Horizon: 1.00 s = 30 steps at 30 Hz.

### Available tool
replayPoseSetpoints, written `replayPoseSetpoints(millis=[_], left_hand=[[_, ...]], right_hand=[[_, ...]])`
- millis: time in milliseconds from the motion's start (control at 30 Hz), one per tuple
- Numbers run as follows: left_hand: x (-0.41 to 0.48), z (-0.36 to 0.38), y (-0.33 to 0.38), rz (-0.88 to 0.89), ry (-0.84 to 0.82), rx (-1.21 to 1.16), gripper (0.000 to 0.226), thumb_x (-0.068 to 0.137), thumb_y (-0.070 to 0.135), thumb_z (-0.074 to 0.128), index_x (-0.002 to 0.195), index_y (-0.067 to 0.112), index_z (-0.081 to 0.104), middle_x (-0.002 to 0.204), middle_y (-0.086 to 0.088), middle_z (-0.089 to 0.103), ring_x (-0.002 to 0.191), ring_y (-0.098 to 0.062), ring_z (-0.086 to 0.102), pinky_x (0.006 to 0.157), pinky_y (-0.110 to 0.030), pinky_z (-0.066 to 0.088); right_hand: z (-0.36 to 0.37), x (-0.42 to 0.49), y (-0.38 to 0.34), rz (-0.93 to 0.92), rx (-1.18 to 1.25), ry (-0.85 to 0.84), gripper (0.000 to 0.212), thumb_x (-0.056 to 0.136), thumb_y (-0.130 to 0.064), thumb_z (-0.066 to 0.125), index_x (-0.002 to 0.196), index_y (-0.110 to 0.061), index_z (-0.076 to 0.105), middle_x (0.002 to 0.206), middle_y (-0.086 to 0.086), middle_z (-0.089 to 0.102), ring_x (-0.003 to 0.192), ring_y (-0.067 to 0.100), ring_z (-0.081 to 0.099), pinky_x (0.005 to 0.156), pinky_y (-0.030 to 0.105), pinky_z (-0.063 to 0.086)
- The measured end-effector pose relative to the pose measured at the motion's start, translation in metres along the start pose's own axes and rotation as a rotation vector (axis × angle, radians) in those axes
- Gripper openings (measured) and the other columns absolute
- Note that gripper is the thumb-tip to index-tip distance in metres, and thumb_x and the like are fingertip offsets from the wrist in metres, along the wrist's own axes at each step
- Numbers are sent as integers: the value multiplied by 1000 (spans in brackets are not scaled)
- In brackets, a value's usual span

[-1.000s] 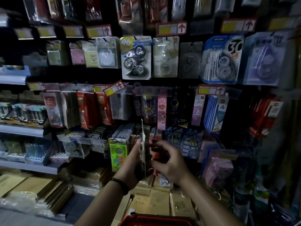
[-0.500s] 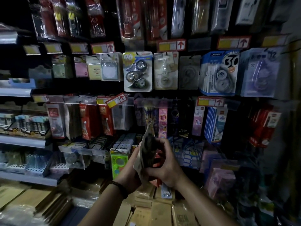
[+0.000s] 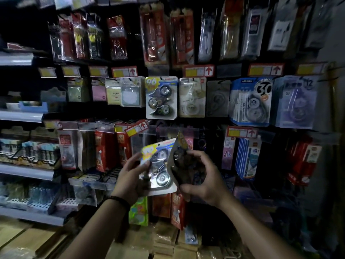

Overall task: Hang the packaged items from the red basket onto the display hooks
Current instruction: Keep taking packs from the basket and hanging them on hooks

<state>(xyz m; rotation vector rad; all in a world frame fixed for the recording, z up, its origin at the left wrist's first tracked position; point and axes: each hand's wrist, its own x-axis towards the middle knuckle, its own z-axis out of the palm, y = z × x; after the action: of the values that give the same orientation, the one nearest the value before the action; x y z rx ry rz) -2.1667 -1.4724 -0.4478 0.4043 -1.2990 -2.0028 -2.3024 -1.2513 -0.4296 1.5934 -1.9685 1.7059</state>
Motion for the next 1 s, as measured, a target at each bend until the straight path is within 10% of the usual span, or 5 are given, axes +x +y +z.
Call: replayPoseSetpoints(millis=[167,367,600,1000], left_hand=[[5,-10,45,107,18,20,60,92,2,77,146,22,59,121,-8,80,114,-37,75,85,-52,63],[8,-15,82,238,-4,114,84,70,26,99,145,34,62,137,-7,73,131,-31,67,114,-59,48],[5,-19,126,463,206,179,60,95,4,76,141,38,57,106,1,75,80,-2,78,74,-35,63],[28,-35,158,527,125,193,69,79,26,81,142,45,60,123,-2,77,110,-26,77,84,-54,65]], right_hand=[[-14,27,-13,-148,-186,-22,90,57,-42,95,139,-33,58,143,-8,49,135,8,50,108,19,39],[-14,64,-24,-204,-453,-157,99,58,-54,92,148,-43,53,159,-15,29,154,7,23,123,39,31],[-7,125,-42,-326,-783,-162,100,62,-63,80,154,-37,49,164,-4,24,156,22,18,124,48,31],[18,218,-59,-376,-1092,-37,99,64,-59,80,154,-31,47,165,11,27,151,36,26,118,57,38]])
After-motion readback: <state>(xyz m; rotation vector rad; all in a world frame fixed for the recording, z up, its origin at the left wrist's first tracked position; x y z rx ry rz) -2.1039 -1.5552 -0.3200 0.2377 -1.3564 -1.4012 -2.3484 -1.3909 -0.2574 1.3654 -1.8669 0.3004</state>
